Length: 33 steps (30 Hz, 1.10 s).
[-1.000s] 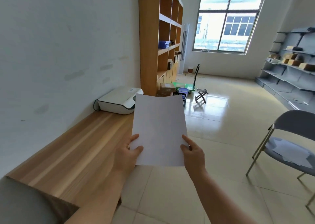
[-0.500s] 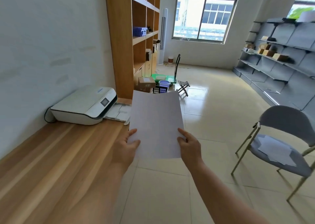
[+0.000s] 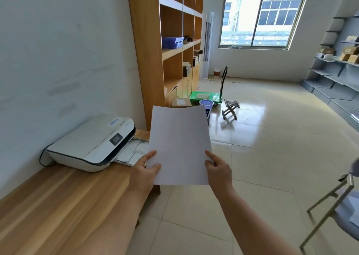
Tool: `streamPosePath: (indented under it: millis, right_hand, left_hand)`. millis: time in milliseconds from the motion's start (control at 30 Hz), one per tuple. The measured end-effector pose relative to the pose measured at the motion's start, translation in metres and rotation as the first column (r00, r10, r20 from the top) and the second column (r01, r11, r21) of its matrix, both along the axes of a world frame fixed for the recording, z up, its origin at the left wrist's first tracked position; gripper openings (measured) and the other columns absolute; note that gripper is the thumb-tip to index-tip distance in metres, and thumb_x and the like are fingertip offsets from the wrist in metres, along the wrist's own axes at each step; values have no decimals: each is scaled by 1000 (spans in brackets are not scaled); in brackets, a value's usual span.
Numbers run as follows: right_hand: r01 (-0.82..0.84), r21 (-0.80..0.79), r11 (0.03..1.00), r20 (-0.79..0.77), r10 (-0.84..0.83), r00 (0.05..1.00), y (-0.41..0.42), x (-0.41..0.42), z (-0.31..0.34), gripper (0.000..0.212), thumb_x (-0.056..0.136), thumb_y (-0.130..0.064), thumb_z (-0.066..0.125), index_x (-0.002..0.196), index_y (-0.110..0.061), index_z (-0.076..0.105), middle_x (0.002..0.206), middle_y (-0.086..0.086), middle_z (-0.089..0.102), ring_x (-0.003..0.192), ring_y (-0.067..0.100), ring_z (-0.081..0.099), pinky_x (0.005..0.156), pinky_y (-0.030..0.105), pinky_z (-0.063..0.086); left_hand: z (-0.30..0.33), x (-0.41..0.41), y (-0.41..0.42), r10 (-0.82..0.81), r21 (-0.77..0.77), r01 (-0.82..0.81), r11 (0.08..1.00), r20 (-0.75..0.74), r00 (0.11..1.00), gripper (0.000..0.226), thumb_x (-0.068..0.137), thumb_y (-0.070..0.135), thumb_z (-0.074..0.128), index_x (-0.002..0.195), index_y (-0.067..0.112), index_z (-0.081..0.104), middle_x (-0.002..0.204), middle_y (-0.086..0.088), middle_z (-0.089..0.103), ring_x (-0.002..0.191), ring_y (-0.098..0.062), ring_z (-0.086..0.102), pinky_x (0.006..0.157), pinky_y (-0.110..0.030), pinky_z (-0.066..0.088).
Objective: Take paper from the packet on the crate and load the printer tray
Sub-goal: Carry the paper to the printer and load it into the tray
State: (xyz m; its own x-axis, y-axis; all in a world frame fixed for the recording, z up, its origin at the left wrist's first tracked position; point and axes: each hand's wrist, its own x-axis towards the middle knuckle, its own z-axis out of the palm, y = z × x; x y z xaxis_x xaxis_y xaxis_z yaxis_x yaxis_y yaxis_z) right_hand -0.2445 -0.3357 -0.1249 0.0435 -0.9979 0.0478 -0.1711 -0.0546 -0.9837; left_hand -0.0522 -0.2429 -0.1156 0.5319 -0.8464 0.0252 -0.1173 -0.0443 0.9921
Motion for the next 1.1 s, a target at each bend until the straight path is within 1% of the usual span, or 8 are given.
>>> streamPosePath:
  millis: [167, 467, 567, 700, 800, 900, 1000, 1100]
  right_hand:
    - [-30, 40, 999, 12, 30, 999, -82, 15, -5, 38, 92, -3, 52, 125, -18, 64, 111, -5, 61, 101, 11, 56, 83, 17, 40]
    - [-17, 56, 998, -81, 21, 996, -246, 60, -1, 38, 91, -4, 53, 124, -19, 65, 108, -4, 61, 97, 13, 56, 83, 21, 40]
    - [-53, 44, 998, -90, 57, 994, -297, 84, 4, 38, 91, -5, 54, 123, -20, 65, 113, -1, 63, 104, 16, 58, 88, 22, 43]
    - [-171, 36, 985, -105, 174, 979, -345, 128, 3, 38, 92, -5, 53, 125, -20, 64, 116, -2, 61, 100, 13, 57, 74, 9, 41]
    - [-296, 36, 955, -115, 298, 948, -376, 169, -2, 38, 94, -8, 52, 129, -22, 60, 124, 0, 61, 101, 15, 58, 79, 20, 45]
    - [-433, 53, 900, -141, 436, 889, -399, 207, -6, 37, 98, -13, 48, 133, -22, 56, 125, -2, 56, 95, 11, 56, 70, 20, 45]
    - [-553, 80, 829, -119, 559, 821, -418, 242, -10, 35, 99, -14, 46, 133, -21, 55, 116, -4, 52, 89, 5, 53, 63, 18, 45]
    - [-679, 96, 728, -134, 685, 716, -431, 274, -15, 35, 99, -17, 46, 132, -25, 56, 120, -7, 56, 94, 12, 58, 74, 28, 56]
  left_hand:
    - [-10, 13, -82, 20, 24, -20, 1000, 0, 1000, 38, 92, 15, 61, 126, 29, 54, 116, 1, 54, 96, -14, 57, 64, -21, 54]
    - [-33, 62, -251, 43, 1, -43, 999, -16, 999, 36, 89, 20, 65, 121, 35, 57, 121, -2, 57, 100, -21, 60, 77, -37, 60]
    - [-29, 82, -292, 83, 1, -83, 997, -59, 995, 37, 89, 21, 66, 122, 34, 58, 119, 1, 57, 101, -18, 60, 75, -32, 59]
    - [-24, 112, -320, 212, -26, -216, 976, -94, 973, 38, 87, 11, 66, 121, 27, 60, 118, 8, 57, 98, -9, 59, 70, -19, 52]
    - [-24, 138, -331, 327, -12, -332, 943, -137, 935, 38, 87, 7, 65, 120, 24, 61, 121, 2, 60, 101, -11, 61, 80, -26, 55]
    - [-26, 156, -333, 461, 1, -465, 885, -128, 878, 39, 87, 6, 64, 121, 25, 61, 118, 0, 63, 99, -13, 63, 86, -33, 55]
    - [-26, 166, -332, 603, 6, -605, 796, -97, 792, 39, 86, 9, 64, 120, 29, 61, 114, 4, 63, 96, -8, 62, 77, -25, 54]
    - [-29, 164, -329, 739, 19, -740, 672, -83, 669, 40, 85, 9, 65, 117, 33, 62, 116, 4, 61, 93, -5, 60, 78, -24, 52]
